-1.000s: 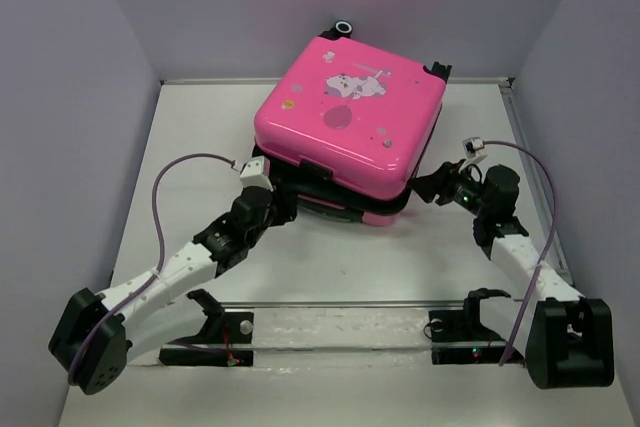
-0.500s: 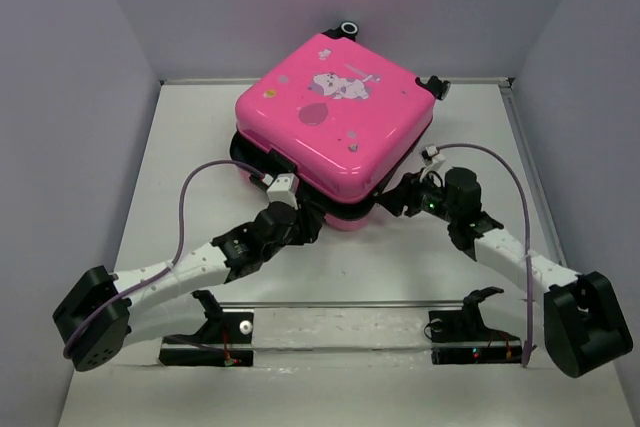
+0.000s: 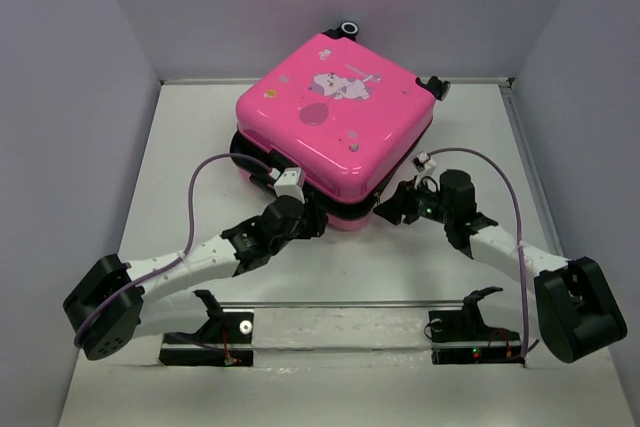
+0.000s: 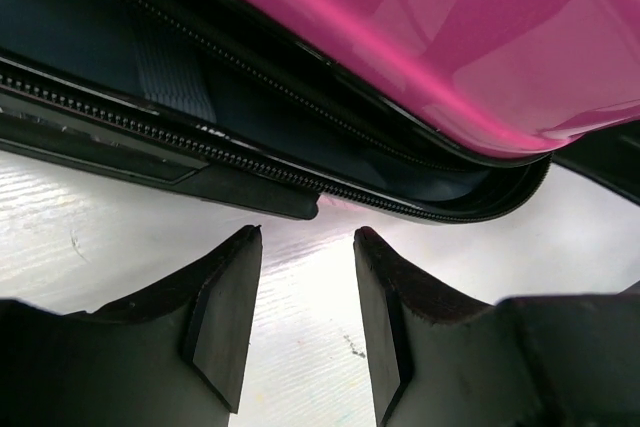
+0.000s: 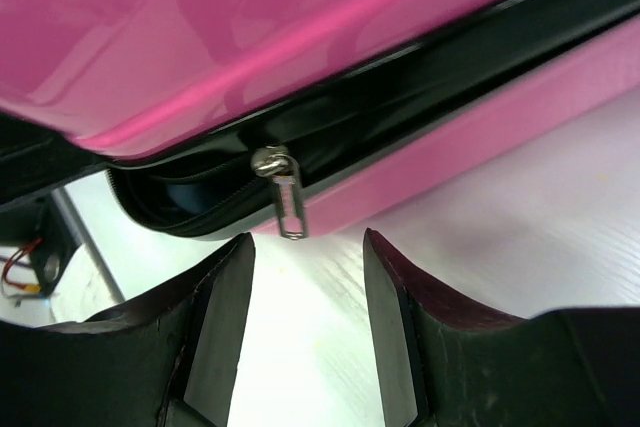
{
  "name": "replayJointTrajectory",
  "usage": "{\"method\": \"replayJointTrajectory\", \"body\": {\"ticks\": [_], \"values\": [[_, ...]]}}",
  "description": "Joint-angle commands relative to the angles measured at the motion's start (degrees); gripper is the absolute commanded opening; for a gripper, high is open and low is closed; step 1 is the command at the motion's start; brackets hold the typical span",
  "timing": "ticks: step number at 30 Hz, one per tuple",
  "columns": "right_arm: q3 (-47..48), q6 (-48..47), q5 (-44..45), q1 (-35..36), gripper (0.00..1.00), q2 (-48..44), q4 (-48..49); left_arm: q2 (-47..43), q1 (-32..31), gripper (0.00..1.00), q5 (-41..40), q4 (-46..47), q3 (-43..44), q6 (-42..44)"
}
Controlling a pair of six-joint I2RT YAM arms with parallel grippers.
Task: Pack the luggage
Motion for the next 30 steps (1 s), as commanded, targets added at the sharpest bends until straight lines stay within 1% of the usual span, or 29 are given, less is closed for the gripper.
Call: {"method": "replayJointTrajectory", "body": {"ticks": [1,6,10,13,18,26,30], "values": [[1.41,-1.44,-6.75,0.18,0.54,2.00,7.66,0.03,-0.20,0.53,-1.58,2.81,3.03,1.23],[3.00,-1.53,-7.19,0.18,0.54,5.35,9.69,0.82,-0.20,0.53,-1.76,2.55,3.38,1.59],[4.40,-2.14,-7.02,0.18,0.51,6.93,10.31,1.34,-0.20,0.53,-1.85,2.46,3.64,1.85],[4.93,-2.32,-6.93,0.18,0.49,6.06,9.70,1.52,-0.20,0.53,-2.11,2.11,4.00,2.20],[5.55,-2.67,-6.40,0.18,0.50,2.81,7.58,1.70,-0.20,0.53,-2.29,2.02,4.00,2.38],[5.81,-2.23,-6.23,0.18,0.50,0.79,7.05,1.43,-0.20,0.53,-2.28,2.11,3.47,2.20],[6.51,-1.88,-6.40,0.18,0.49,2.80,7.14,1.43,-0.20,0.53,-2.11,2.37,3.29,1.94]]}}
